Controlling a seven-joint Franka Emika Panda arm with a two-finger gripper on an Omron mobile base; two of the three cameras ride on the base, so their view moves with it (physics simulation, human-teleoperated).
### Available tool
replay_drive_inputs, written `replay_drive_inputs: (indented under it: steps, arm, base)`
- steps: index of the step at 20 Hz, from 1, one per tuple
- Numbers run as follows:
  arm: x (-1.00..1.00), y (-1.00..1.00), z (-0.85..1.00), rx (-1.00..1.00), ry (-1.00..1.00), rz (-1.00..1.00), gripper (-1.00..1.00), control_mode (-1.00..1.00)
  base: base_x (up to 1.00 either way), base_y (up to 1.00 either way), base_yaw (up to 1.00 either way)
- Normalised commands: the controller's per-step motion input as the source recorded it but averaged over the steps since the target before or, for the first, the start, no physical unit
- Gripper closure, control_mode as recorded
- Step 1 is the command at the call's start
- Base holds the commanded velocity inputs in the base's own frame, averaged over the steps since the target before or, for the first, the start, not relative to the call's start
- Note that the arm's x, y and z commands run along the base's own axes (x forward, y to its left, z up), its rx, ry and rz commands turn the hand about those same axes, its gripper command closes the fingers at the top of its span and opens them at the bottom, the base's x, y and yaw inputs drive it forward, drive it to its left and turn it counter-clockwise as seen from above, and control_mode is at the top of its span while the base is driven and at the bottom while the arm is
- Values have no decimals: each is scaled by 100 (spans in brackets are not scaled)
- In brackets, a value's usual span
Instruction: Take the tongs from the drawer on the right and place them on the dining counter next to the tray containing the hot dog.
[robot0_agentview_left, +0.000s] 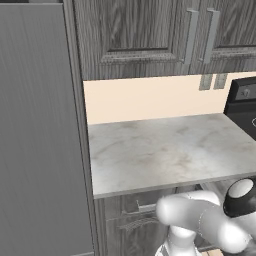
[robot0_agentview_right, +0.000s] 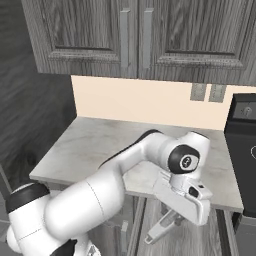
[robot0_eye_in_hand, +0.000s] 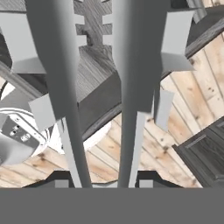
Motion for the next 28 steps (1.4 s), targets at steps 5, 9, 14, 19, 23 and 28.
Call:
replay_drive_inputs:
  steps: [5, 9, 14, 19, 23, 28]
  arm:
    - [0, 64, 51, 0, 0, 0, 100, -100]
    - [4, 71, 44, 0, 0, 0, 100, -100]
    - [22, 73, 35, 0, 0, 4, 100, -100]
    - [40, 75, 34, 1, 1, 12, 100, -100]
    - [37, 72, 36, 1, 4, 15, 100, -100]
    - [21, 52, 36, 0, 1, 12, 100, -100]
  base:
    - [0, 0, 0]
    - [0, 0, 0]
    - [0, 0, 0]
    - [0, 0, 0]
    - [0, 0, 0]
    - [0, 0, 0]
